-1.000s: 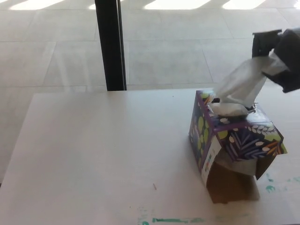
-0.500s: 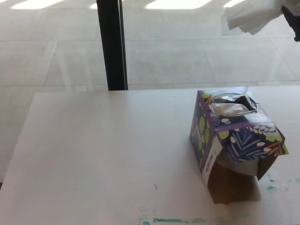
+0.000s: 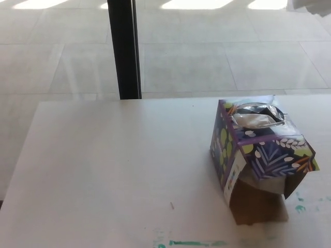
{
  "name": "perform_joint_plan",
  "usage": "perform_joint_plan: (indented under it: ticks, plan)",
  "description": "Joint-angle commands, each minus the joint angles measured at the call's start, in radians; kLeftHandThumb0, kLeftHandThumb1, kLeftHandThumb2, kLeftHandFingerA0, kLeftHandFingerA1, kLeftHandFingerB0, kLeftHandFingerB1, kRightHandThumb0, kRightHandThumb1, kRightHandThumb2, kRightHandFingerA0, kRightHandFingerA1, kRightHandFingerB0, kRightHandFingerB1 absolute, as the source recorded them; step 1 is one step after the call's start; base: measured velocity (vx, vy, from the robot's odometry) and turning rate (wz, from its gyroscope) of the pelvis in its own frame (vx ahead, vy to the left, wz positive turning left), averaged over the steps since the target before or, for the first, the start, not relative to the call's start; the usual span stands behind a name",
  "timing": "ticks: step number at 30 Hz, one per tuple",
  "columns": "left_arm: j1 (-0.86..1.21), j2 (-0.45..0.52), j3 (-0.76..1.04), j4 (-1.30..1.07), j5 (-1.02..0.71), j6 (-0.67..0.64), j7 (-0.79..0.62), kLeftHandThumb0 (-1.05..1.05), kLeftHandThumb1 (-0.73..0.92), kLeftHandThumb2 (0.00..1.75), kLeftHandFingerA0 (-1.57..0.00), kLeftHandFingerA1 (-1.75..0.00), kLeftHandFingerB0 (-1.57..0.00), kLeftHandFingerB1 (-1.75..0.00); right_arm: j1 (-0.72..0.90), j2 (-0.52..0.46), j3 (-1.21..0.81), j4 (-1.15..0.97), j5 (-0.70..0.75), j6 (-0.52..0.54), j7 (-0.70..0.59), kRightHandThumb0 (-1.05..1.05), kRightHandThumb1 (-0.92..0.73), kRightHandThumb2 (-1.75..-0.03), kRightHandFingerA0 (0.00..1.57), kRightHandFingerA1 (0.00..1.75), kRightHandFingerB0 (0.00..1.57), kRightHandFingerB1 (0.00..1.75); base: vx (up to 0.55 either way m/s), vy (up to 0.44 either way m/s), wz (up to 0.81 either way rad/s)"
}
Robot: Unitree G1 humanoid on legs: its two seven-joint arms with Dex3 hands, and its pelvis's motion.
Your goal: The robot uses its right hand to pull out a tissue from the tissue box kept in the middle of the desk and put it on the right side
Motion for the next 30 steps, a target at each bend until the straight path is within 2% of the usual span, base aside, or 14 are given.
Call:
perform_joint_plan:
  ticks: [1, 4, 6, 7, 8, 10, 12, 13, 16, 20, 26, 27, 29, 30]
  plan:
    - [0.017, 0.021, 0.004, -0.002, -0.003, -0.03, 0.005, -1.04, 0.87, 0.89, -0.73, -1.13, -0.6, -1.06, 0.209, -0.147, 0.059, -0.002, -0.075, 0.067, 0.138, -0.23, -0.6, -0.67, 0.82, 1.58, 0.77, 1.2, 0.0, 0.0, 0.0]
    - [0.024, 0.019, 0.006, -0.008, -0.005, -0.032, 0.006, -1.02, 0.86, 0.91, -0.73, -1.12, -0.6, -1.06, 0.266, -0.166, 0.089, 0.011, -0.099, 0.099, 0.133, -0.26, -0.64, -0.63, 0.79, 1.58, 0.73, 1.21, 0.0, 0.0, 0.0]
    - [0.022, 0.023, 0.004, -0.009, -0.004, -0.024, 0.006, -1.02, 0.86, 0.9, -0.72, -1.11, -0.59, -1.04, 0.339, -0.18, 0.112, 0.004, -0.11, 0.11, 0.137, -0.25, -0.63, -0.59, 0.83, 1.51, 0.83, 0.72, 0.0, 0.0, 0.0]
    - [0.022, 0.025, 0.003, -0.019, -0.003, -0.019, 0.007, -1.04, 0.65, 1.23, -0.73, -1.05, -0.59, -0.98, 0.368, -0.185, 0.122, -0.024, -0.12, 0.133, 0.158, -0.29, -0.65, -0.65, 0.79, 1.6, 0.75, 0.96, 0.0, 0.0, 0.0]
    - [0.025, 0.024, 0.002, -0.025, -0.002, -0.018, 0.01, -1.04, 0.65, 1.23, -0.72, -1.04, -0.59, -0.97, 0.404, -0.181, 0.122, -0.035, -0.118, 0.13, 0.13, -0.28, -0.64, -0.69, 0.78, 1.69, 0.69, 1.3, 0.0, 0.0, 0.0]
    - [0.026, 0.024, 0.003, -0.027, -0.002, -0.016, 0.01, -1.04, 0.65, 1.23, -0.72, -1.04, -0.59, -0.97, 0.409, -0.183, 0.125, -0.044, -0.116, 0.137, 0.132, -0.28, -0.64, -0.69, 0.78, 1.69, 0.69, 1.3, 0.0, 0.0, 0.0]
    - [0.025, 0.028, 0.007, -0.036, -0.008, -0.015, 0.004, -1.02, 0.84, 0.91, -0.72, -1.11, -0.57, -1.04, 0.437, -0.181, 0.14, -0.061, -0.104, 0.146, 0.178, -0.28, -0.66, -0.73, 0.91, 1.73, 0.59, 1.49, 0.0, 0.0, 0.0]
    - [0.028, 0.026, 0.012, -0.043, -0.015, -0.009, 0.0, -1.02, 0.85, 0.91, -0.74, -1.13, -0.59, -1.04, 0.478, -0.178, 0.155, -0.1, -0.101, 0.161, 0.224, -0.3, -0.69, -0.71, 0.82, 1.64, 0.71, 1.15, 0.0, 0.0, 0.0]
    - [0.032, 0.022, 0.016, -0.06, -0.018, -0.005, 0.003, -1.01, 0.84, 0.91, -0.73, -1.12, -0.59, -1.04, 0.536, -0.183, 0.237, -0.132, -0.19, 0.169, 0.227, -0.35, -0.71, -0.69, 0.79, 1.65, 0.68, 1.24, 0.0, 0.0, 0.0]
    - [0.031, 0.025, 0.016, -0.046, -0.011, -0.027, 0.006, -1.03, 0.85, 0.9, -0.75, -1.12, -0.58, -1.03, 0.545, -0.218, 0.348, -0.124, -0.275, 0.163, 0.302, -0.37, -0.69, -0.65, 0.77, 1.59, 0.74, 0.68, 0.0, 0.0, 0.0]
    - [0.053, 0.017, 0.027, -0.064, -0.02, -0.024, 0.002, -1.04, 0.84, 0.89, -0.74, -1.13, -0.61, -1.07, 0.599, -0.18, 0.399, -0.056, -0.269, 0.202, 0.264, -0.42, -0.66, -0.61, 0.76, 1.23, 0.35, 0.35, 0.0, 0.0, 0.0]
    - [0.056, 0.016, 0.027, -0.068, -0.021, -0.021, 0.0, -1.02, 0.83, 0.9, -0.74, -1.13, -0.61, -1.06, 0.582, -0.192, 0.424, -0.063, -0.3, 0.22, 0.329, -0.56, -0.55, -0.83, 0.6, 0.98, 0.11, 0.41, 0.0, 0.0, 0.0]
    - [0.05, 0.02, 0.022, -0.06, -0.012, -0.016, 0.004, -1.01, 0.84, 0.91, -0.73, -1.09, -0.59, -1.03, 0.553, -0.2, 0.448, -0.051, -0.326, 0.229, 0.367, -0.7, -0.57, -0.65, 0.1, 0.55, 0.02, 0.1, 0.0, 0.0, 0.0]
    - [0.049, 0.022, 0.021, -0.058, -0.01, -0.015, 0.007, -1.01, 0.84, 0.91, -0.73, -1.09, -0.59, -1.03, 0.548, -0.203, 0.45, -0.051, -0.324, 0.225, 0.372, -0.7, -0.57, -0.65, 0.1, 0.55, 0.02, 0.1, 0.0, 0.0, 0.0]
